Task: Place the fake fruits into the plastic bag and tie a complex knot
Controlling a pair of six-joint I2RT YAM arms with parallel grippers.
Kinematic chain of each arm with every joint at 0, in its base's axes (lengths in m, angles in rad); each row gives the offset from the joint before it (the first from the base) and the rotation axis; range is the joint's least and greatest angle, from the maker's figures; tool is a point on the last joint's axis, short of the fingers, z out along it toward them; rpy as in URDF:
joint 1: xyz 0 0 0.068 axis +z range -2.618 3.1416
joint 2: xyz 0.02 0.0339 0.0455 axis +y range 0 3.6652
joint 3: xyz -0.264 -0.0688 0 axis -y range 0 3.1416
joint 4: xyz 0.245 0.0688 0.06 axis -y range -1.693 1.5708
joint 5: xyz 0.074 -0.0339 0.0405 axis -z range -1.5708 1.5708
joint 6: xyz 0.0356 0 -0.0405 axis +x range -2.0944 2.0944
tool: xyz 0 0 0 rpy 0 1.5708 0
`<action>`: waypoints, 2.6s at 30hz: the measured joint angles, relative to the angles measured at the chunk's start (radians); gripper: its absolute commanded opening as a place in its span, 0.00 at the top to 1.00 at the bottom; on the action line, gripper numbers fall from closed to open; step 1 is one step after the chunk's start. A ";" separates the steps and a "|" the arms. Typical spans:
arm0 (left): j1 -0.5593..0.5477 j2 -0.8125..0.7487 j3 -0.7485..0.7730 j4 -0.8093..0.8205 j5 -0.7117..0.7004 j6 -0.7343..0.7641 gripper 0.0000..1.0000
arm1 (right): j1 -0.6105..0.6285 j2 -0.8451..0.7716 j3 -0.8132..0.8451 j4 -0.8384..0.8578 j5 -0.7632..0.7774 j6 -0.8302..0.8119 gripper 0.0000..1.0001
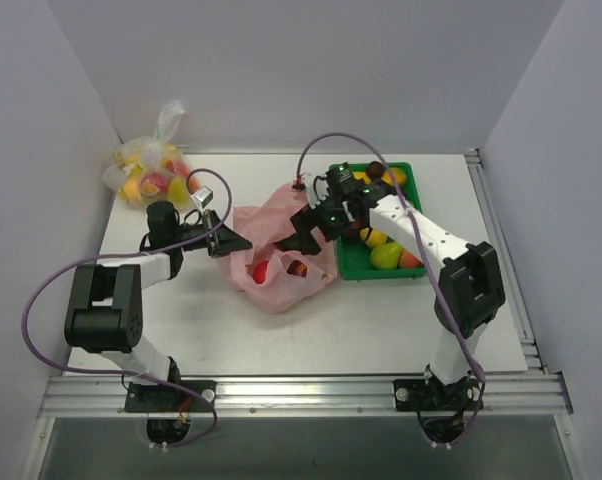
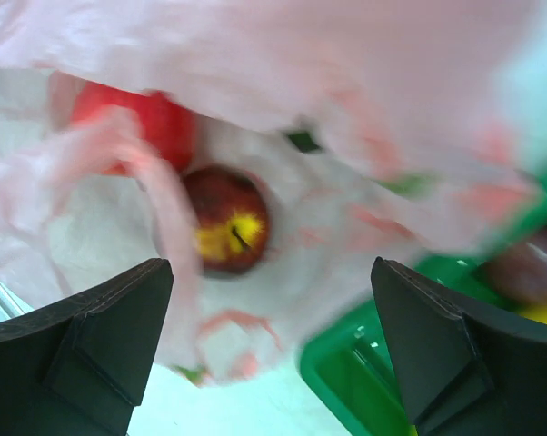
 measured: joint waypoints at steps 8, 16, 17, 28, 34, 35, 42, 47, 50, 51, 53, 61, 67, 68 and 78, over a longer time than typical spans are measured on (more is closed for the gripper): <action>0.000 0.003 0.000 0.000 0.001 0.000 0.89 | -0.292 -0.247 -0.054 -0.058 0.025 -0.002 0.04; 0.000 0.003 0.001 0.000 0.001 0.000 0.89 | -0.443 -0.228 -0.115 -0.124 0.084 0.013 0.04; 0.000 0.003 0.001 0.000 0.001 0.000 0.89 | -0.463 -0.193 -0.109 -0.125 0.088 0.030 0.04; 0.000 0.018 0.002 0.000 0.004 0.000 0.89 | -0.509 0.084 -0.035 -0.087 0.084 0.185 0.04; 0.000 0.018 0.002 0.000 0.005 0.000 0.89 | -0.506 0.126 -0.003 -0.045 0.032 0.230 0.19; 0.000 0.018 0.002 0.000 0.005 0.000 0.89 | -0.504 0.129 -0.003 -0.043 0.023 0.235 0.24; 0.000 0.018 0.002 0.000 0.005 0.000 0.89 | -0.510 0.116 -0.024 -0.030 -0.033 0.246 0.48; 0.000 0.018 0.002 0.000 0.008 0.000 0.89 | -0.519 0.024 -0.050 -0.059 -0.069 0.245 0.63; 0.000 0.018 0.002 0.000 0.008 0.000 0.89 | -0.517 -0.061 -0.050 -0.067 -0.098 0.242 0.71; 0.000 0.018 0.002 0.000 0.008 0.000 0.89 | -0.513 -0.089 -0.050 -0.068 -0.106 0.242 0.74; 0.000 0.019 0.002 0.000 0.008 0.000 0.89 | -0.501 -0.134 -0.042 -0.071 -0.115 0.240 0.65; 0.000 0.026 0.009 0.000 0.008 0.000 0.89 | -0.423 -0.169 -0.056 -0.069 0.025 0.187 0.24; 0.000 0.027 0.009 0.000 0.008 0.001 0.89 | -0.405 -0.128 -0.080 -0.064 0.153 0.135 0.13; 0.000 0.027 0.009 0.000 0.008 0.001 0.89 | -0.395 -0.112 -0.084 -0.060 0.168 0.130 0.13; 0.000 0.031 0.010 0.000 0.008 0.001 0.89 | -0.324 0.045 -0.127 0.000 0.268 0.141 0.12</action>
